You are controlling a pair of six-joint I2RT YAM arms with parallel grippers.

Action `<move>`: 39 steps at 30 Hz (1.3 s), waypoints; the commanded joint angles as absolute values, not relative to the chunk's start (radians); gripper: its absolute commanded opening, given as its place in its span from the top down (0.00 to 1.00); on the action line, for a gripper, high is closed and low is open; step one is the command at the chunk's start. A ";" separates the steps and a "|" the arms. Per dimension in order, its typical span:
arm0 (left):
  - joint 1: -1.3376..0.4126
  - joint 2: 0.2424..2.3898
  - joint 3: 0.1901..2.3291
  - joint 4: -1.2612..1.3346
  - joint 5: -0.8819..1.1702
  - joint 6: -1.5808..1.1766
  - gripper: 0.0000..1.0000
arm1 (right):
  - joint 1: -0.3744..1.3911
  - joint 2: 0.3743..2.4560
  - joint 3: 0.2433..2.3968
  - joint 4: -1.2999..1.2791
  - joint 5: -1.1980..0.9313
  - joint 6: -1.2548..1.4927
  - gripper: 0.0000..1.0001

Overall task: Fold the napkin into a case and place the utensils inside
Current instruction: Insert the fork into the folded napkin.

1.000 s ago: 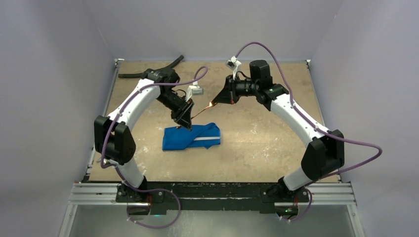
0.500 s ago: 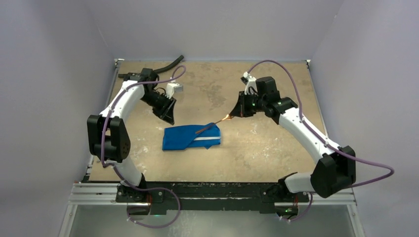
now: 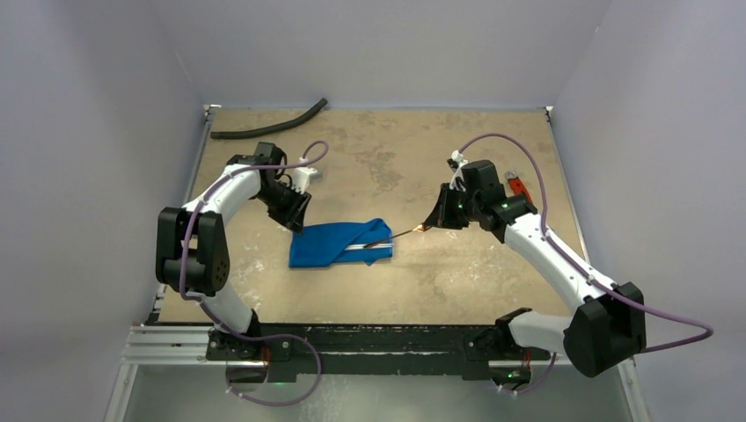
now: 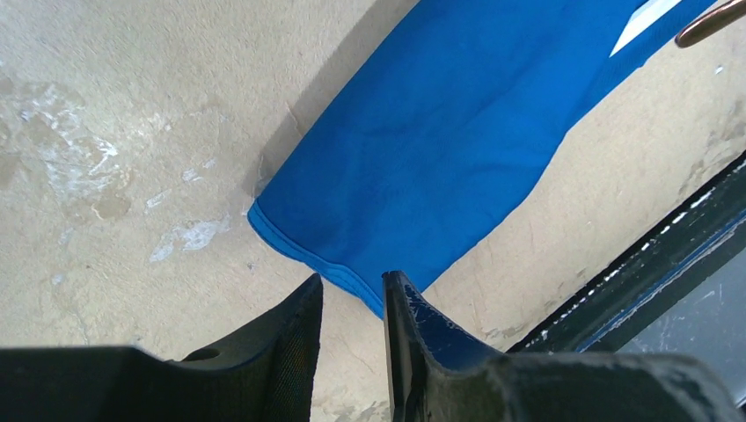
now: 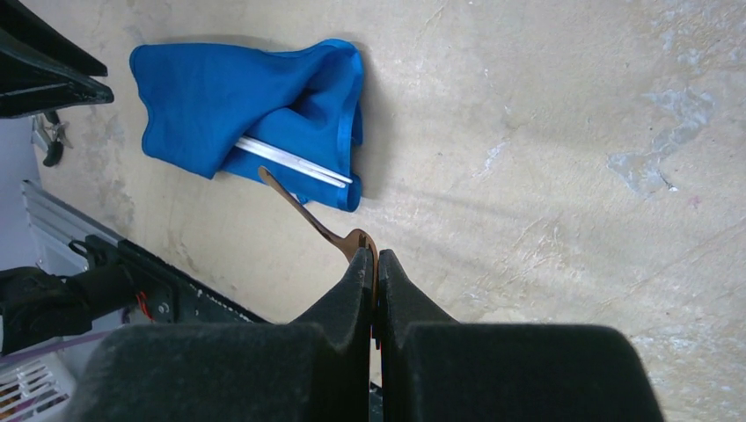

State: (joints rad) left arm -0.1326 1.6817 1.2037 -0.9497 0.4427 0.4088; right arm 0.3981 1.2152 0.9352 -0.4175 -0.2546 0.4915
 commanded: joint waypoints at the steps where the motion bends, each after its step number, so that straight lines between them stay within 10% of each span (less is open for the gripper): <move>1: -0.124 1.655 1.162 -0.898 0.429 0.413 0.70 | 0.397 1.212 0.926 -0.389 -0.232 0.537 1.00; 39: -0.120 1.646 0.998 -0.813 0.350 0.666 0.81 | 0.511 1.357 0.846 -0.128 -0.207 0.747 1.00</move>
